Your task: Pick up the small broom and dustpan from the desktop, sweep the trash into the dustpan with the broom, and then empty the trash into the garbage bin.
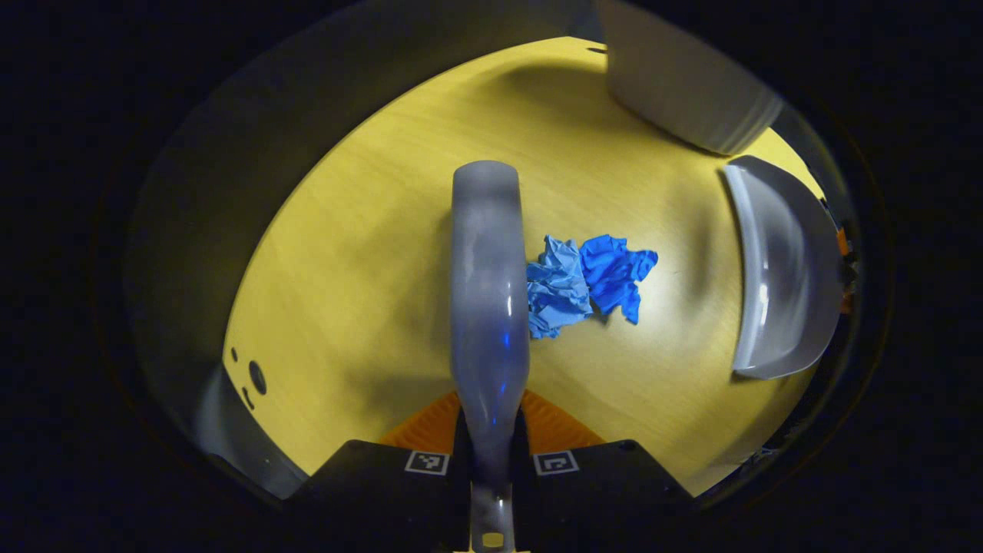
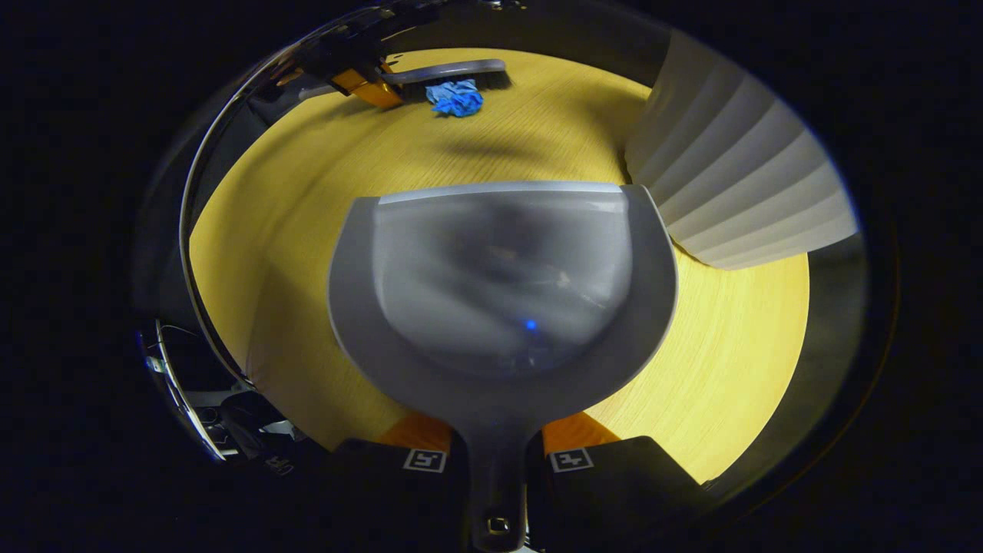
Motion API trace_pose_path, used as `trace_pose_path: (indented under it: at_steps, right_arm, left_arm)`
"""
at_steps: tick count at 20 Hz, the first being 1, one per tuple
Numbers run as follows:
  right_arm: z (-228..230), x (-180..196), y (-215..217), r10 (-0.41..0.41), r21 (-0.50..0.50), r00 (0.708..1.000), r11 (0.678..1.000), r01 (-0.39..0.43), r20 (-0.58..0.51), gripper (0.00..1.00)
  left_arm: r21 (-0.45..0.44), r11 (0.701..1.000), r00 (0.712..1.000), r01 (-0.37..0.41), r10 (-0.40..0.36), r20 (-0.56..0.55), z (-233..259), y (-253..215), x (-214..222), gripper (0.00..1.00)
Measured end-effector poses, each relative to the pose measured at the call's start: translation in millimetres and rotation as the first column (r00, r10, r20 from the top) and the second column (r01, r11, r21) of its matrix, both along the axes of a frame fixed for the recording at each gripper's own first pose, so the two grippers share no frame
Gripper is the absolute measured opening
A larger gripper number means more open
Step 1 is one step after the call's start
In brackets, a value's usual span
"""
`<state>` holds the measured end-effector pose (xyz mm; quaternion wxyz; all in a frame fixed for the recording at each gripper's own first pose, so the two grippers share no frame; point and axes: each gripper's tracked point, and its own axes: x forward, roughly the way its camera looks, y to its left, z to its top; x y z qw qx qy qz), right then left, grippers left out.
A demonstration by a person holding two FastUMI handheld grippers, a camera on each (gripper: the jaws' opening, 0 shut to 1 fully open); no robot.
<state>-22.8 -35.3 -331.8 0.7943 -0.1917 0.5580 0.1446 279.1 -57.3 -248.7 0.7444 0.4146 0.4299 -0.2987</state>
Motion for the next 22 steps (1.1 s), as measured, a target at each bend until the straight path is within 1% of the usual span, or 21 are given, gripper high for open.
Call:
trace_pose_path:
  at_steps: [2, 4, 5, 6, 7, 8, 9, 11, 14, 15, 16, 17, 18, 19, 20, 21, 22]
  right_arm:
    - [2.1, 1.7, 0.7, 0.0, 0.01, 1.0, 1.0, 0.0, -0.001, 0.34]
    - [2.5, 0.8, 0.7, 0.001, 0.013, 1.0, 1.0, -0.001, 0.009, 0.34]
    - [0.7, 1.2, 0.0, 0.006, 0.006, 1.0, 1.0, -0.006, 0.02, 0.34]
    - [-1.0, 0.7, -1.7, 0.016, -0.003, 0.999, 1.0, -0.016, 0.029, 0.34]
    - [-1.5, 0.3, -3.1, 0.019, -0.007, 0.999, 1.0, -0.019, 0.041, 0.34]
    - [-1.6, -0.1, -4.6, 0.013, -0.007, 0.998, 1.0, -0.013, 0.056, 0.34]
    - [-2.4, 1.9, -5.9, 0.009, -0.014, 0.997, 1.0, -0.008, 0.073, 0.34]
    - [-4.2, 3.6, -8.7, 0.014, -0.029, 0.996, 1.0, -0.011, 0.092, 0.34]
    - [-2.3, -2.7, -10.8, 0.009, -0.024, 0.997, 1.0, -0.008, 0.073, 0.33]
    - [-2.7, -0.1, -9.5, 0.008, -0.018, 0.997, 1.0, -0.006, 0.071, 0.33]
    - [-2.8, 1.3, -8.4, 0.008, -0.011, 0.997, 1.0, -0.007, 0.072, 0.33]
    - [-3.1, 1.3, -8.2, 0.008, -0.003, 0.997, 1.0, -0.008, 0.076, 0.34]
    - [-1.6, 2.1, -7.2, 0.011, 0.008, 0.997, 1.0, -0.012, 0.076, 0.34]
    - [0.7, 2.7, -6.9, 0.015, 0.022, 0.997, 1.0, -0.017, 0.075, 0.34]
    - [-3.0, 2.0, -10.9, 0.018, 0.039, 0.997, 0.999, -0.021, 0.075, 0.34]
    - [-3.9, 2.4, -13.9, 0.018, 0.06, 0.997, 0.998, -0.022, 0.079, 0.34]
    - [-2.3, 3.3, -15.9, 0.022, 0.079, 0.996, 0.997, -0.028, 0.081, 0.34]
  left_arm:
    - [-0.01, 0.993, 0.993, 0.114, -0.114, -0.035, -2.0, -18.4, -22.2, 0.26]
    - [-0.016, 0.981, 0.979, 0.195, -0.195, -0.053, -0.2, -37.1, -45.8, 0.26]
    - [-0.038, 0.976, 0.972, 0.214, -0.217, -0.089, -3.8, -37.1, -58.1, 0.24]
    - [-0.057, 0.972, 0.965, 0.226, -0.231, -0.121, -10.2, -44.8, -73.4, 0.26]
    - [-0.072, 0.967, 0.958, 0.244, -0.252, -0.135, -10.6, -50.5, -88.7, 0.26]
    - [-0.088, 0.966, 0.951, 0.245, -0.257, -0.171, -15.2, -51.6, -99.6, 0.26]
    - [-0.111, 0.966, 0.945, 0.235, -0.254, -0.205, -16.4, -52.9, -113.6, 0.28]
    - [-0.182, 0.962, 0.936, 0.203, -0.245, -0.253, -16.5, -63.8, -133.4, 0.26]
    - [-0.256, 0.953, 0.936, 0.162, -0.23, -0.264, -6.1, -73.5, -149.0, 0.29]
    - [-0.283, 0.947, 0.929, 0.153, -0.235, -0.286, -0.4, -77.6, -158.5, 0.26]
    - [-0.307, 0.941, 0.918, 0.141, -0.24, -0.315, 1.1, -83.1, -172.8, 0.26]
    - [-0.319, 0.939, 0.915, 0.129, -0.237, -0.327, 2.7, -88.4, -185.8, 0.26]
    - [-0.322, 0.94, 0.927, 0.112, -0.216, -0.306, 1.5, -93.1, -191.6, 0.26]
    - [-0.32, 0.944, 0.944, 0.08, -0.175, -0.281, 3.3, -95.5, -191.8, 0.26]
    - [-0.331, 0.943, 0.958, 0.026, -0.119, -0.262, 7.3, -95.9, -192.7, 0.26]
    - [-0.365, 0.93, 0.965, -0.05, -0.049, -0.257, 14.9, -96.3, -199.1, 0.25]
    - [-0.394, 0.912, 0.968, -0.113, 0.011, -0.252, 22.5, -96.5, -204.9, 0.29]
